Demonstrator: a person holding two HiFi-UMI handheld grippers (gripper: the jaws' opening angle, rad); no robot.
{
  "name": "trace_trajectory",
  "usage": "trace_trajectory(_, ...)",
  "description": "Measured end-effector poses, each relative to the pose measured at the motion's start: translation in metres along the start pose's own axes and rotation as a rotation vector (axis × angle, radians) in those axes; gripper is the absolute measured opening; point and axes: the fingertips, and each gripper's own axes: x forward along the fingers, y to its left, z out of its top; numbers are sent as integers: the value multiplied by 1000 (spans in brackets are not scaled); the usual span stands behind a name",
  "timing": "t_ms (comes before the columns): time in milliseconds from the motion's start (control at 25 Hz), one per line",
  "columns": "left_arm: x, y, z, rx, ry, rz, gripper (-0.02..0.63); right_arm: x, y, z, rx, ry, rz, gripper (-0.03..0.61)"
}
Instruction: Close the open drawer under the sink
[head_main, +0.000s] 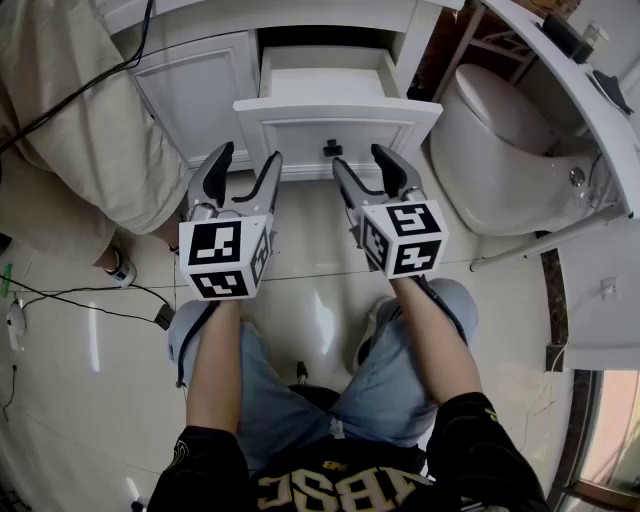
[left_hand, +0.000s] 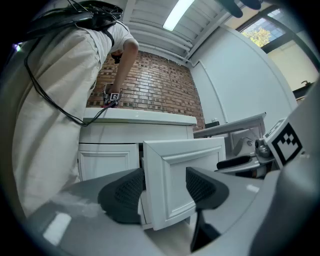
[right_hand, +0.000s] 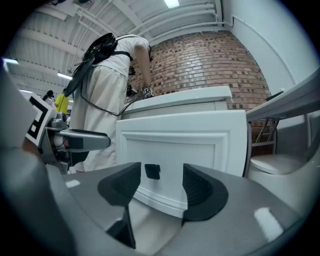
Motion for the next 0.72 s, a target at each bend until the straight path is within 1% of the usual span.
trace_trajectory(160,14,1,3,15,-14,-28,282,16,0,3,-8,-9,6,237)
trace_trajectory(280,20,3,2,21,-15,-33,276,26,2,1,-16,-5,10,151)
trace_trajectory(320,22,4,0,19,-11,-32,276,28,3,0,-16,-8,17,139)
trace_trajectory(400,26,4,-5,10,0,-31,276,32,5,0,-23,-15,24,95)
trace_trajectory(520,31,4,-5,6,2,-33,276,40,3,5,-40,-29,19,84)
trace_trajectory(720,48,14,-6,3,2,-31,272,66,-12,13,3,-61,30,84)
